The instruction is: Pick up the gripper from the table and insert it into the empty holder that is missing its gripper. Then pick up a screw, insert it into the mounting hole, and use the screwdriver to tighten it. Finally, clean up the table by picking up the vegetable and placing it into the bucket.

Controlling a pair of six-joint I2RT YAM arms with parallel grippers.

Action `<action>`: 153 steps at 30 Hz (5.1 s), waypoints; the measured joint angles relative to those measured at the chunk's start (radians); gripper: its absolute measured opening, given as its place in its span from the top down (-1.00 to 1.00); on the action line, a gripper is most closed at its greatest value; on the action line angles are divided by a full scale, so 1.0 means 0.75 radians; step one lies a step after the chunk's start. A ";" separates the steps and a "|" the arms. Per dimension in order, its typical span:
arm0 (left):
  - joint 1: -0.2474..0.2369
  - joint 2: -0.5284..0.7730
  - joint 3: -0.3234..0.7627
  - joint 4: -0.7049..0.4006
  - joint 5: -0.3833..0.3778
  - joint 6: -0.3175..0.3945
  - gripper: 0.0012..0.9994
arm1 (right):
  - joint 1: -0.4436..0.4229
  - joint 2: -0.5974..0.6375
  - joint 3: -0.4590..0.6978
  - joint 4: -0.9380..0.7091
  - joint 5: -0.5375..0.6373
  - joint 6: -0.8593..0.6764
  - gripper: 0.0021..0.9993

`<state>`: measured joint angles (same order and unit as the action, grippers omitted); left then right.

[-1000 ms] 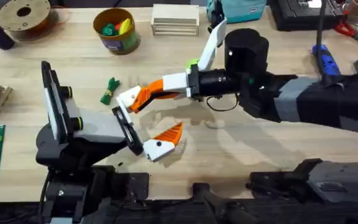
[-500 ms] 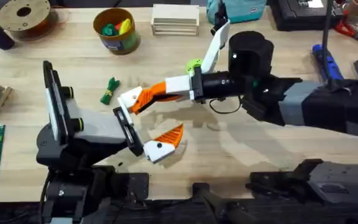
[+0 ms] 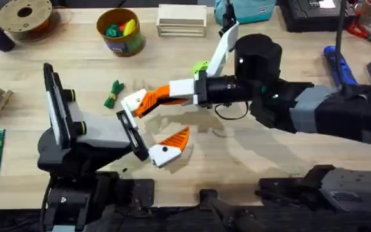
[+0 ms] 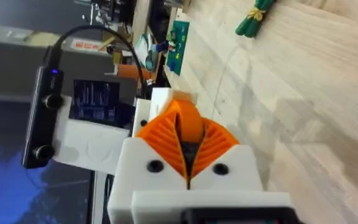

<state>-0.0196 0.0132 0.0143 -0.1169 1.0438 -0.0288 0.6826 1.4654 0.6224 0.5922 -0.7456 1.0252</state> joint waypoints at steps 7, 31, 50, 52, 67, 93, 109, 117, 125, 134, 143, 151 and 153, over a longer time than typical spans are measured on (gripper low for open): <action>0.000 0.001 0.000 0.002 -0.025 -0.017 -0.97 | 0.031 -0.003 0.000 0.007 0.108 0.063 0.99; -0.014 0.001 0.001 -0.008 0.055 -0.028 -0.97 | -0.056 -0.007 -0.026 -0.004 -0.048 0.130 0.99; -0.031 0.001 0.001 -0.014 0.116 -0.009 -0.97 | -0.154 -0.008 -0.054 0.010 -0.178 0.131 0.99; -0.031 0.002 0.001 -0.014 0.115 -0.009 -0.97 | -0.155 -0.008 -0.058 0.021 -0.177 0.133 0.99; -0.002 0.002 0.000 0.002 -0.022 -0.033 -0.97 | 0.088 -0.023 -0.072 0.124 0.264 0.240 0.99; 0.003 0.002 0.000 0.006 -0.062 -0.054 -0.97 | 0.159 -0.026 -0.072 0.134 0.402 0.198 0.99; -0.001 -0.001 0.002 0.002 -0.021 -0.005 -0.97 | 0.111 -0.016 -0.084 0.149 0.216 0.167 0.25; -0.027 -0.002 0.002 -0.004 0.047 0.023 -0.97 | 0.087 0.004 -0.087 0.140 0.098 0.132 -0.15; -0.031 -0.002 0.002 -0.010 0.095 0.038 -0.97 | -0.029 0.013 -0.096 0.159 -0.020 0.114 -0.52; -0.031 -0.002 0.002 -0.011 0.105 0.038 -0.97 | -0.252 0.013 -0.096 0.234 -0.176 0.012 -0.53; -0.031 -0.002 0.002 -0.012 0.110 0.038 -0.97 | -0.431 0.013 -0.087 -0.244 -0.250 -0.415 -0.54; -0.031 -0.002 0.002 -0.012 0.110 0.038 -0.97 | -0.477 0.013 0.297 -0.954 -0.188 -0.862 -0.82; -0.031 -0.002 0.002 -0.012 0.110 0.038 -0.97 | -0.478 0.013 0.379 -1.077 -0.145 -0.941 -0.84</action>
<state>-0.0425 0.0116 0.0158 -0.1261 1.1263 -0.0002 0.3244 1.4750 0.9069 -0.2156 -0.8543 0.3195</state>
